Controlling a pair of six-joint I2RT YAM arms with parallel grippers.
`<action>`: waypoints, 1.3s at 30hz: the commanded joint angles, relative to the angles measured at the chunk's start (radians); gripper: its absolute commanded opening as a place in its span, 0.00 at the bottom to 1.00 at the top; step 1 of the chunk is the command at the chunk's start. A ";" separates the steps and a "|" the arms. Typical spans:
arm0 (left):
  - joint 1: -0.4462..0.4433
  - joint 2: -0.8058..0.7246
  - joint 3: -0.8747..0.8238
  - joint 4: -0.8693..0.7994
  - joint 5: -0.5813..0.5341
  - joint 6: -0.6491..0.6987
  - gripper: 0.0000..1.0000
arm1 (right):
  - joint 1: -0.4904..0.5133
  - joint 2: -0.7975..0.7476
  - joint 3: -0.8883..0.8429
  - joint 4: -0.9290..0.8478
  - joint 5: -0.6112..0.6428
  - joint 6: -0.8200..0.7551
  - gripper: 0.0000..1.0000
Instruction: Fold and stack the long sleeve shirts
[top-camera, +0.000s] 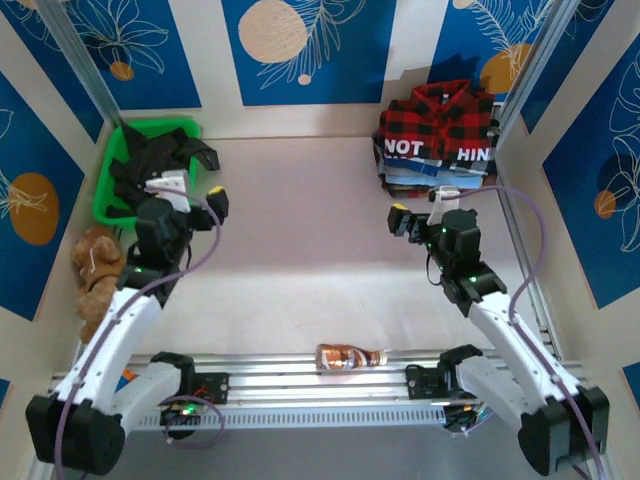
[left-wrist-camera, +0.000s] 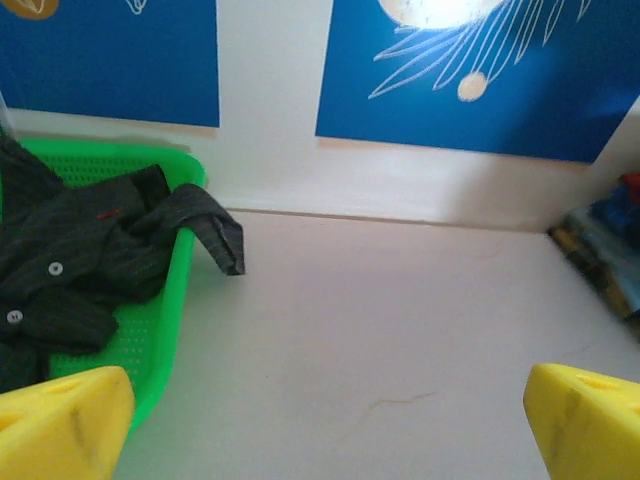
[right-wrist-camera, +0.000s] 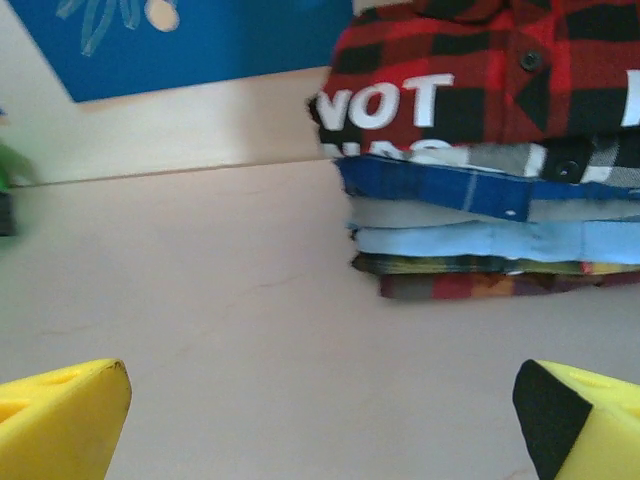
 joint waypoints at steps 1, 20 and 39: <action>-0.003 0.126 0.222 -0.612 0.020 -0.170 1.00 | 0.043 0.019 0.101 -0.443 -0.083 0.110 0.99; 0.402 1.094 1.234 -0.899 0.336 -0.588 0.97 | 0.356 0.367 0.588 -0.758 -0.300 0.085 0.99; 0.423 1.476 1.472 -0.792 0.268 -0.805 0.85 | 0.372 0.261 0.488 -0.842 -0.226 0.259 0.99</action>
